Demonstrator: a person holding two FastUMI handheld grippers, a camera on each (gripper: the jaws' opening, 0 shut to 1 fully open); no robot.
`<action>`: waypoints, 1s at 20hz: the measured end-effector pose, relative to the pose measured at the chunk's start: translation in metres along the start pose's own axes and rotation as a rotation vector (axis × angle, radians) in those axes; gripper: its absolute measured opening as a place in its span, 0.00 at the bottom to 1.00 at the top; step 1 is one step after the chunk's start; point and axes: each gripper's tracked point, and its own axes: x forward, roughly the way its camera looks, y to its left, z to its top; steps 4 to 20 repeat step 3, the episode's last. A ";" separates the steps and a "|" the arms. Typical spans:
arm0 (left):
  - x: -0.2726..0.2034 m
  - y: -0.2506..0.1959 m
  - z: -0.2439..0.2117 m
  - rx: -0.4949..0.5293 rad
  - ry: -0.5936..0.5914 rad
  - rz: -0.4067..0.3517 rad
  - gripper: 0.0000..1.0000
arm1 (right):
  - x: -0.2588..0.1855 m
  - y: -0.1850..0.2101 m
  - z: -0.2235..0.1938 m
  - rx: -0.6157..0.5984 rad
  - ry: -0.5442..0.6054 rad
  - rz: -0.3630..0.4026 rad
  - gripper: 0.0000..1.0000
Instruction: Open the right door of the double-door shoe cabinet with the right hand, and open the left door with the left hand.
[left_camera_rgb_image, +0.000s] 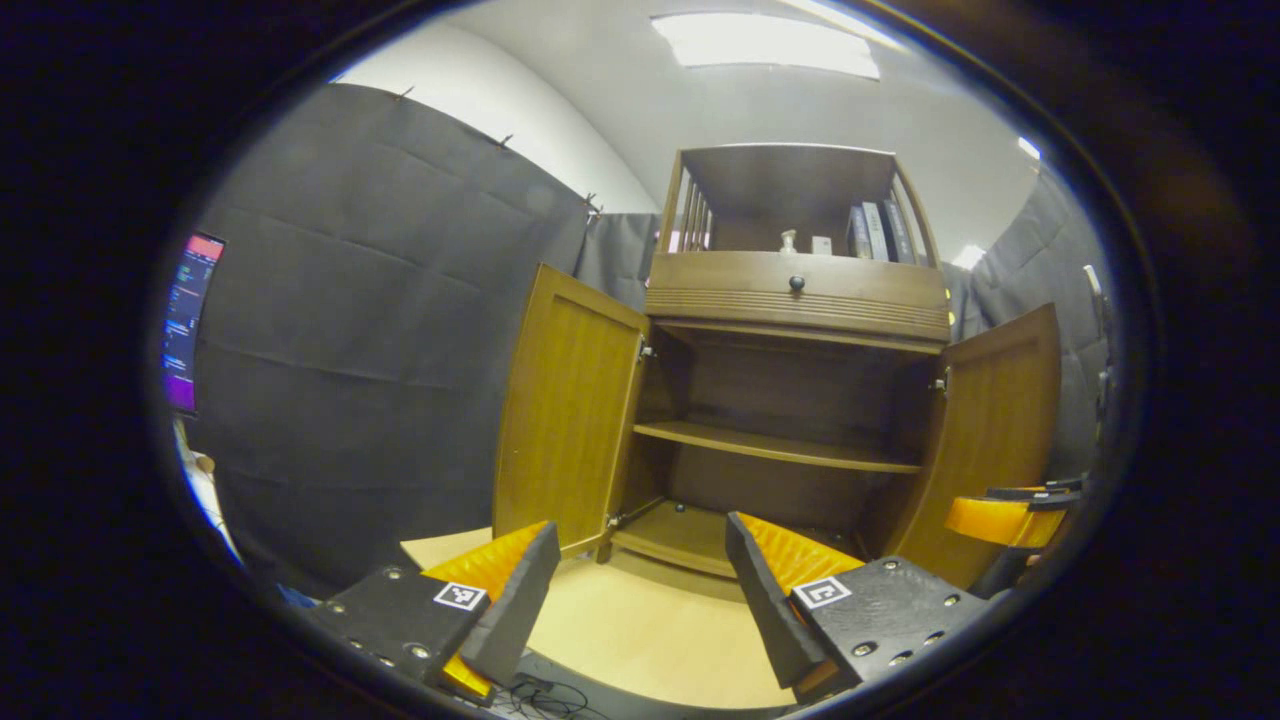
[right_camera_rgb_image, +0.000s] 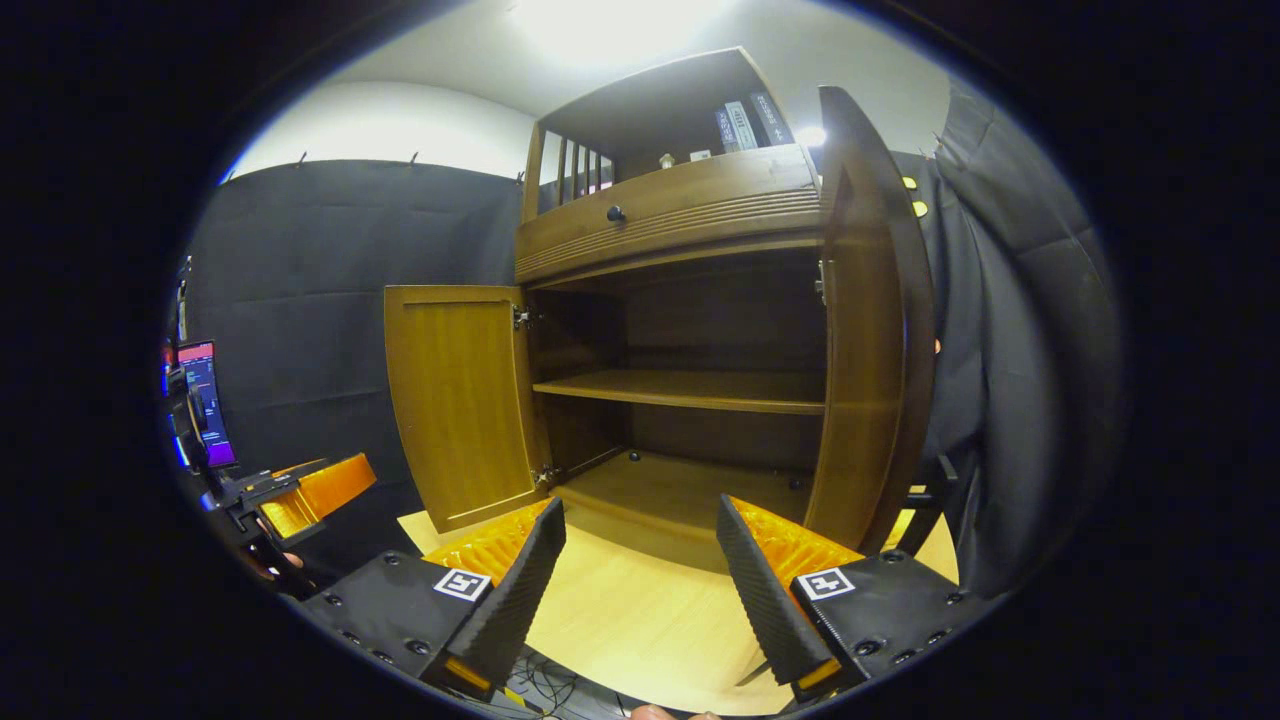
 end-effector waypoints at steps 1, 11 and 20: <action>0.000 0.001 0.001 -0.003 -0.003 0.009 0.95 | 0.001 0.002 0.001 -0.004 -0.001 0.007 0.95; -0.001 0.001 0.003 0.003 -0.011 0.017 0.95 | 0.003 0.005 0.002 -0.011 -0.007 0.016 0.95; -0.001 0.001 0.003 0.003 -0.011 0.017 0.95 | 0.003 0.005 0.002 -0.011 -0.007 0.016 0.95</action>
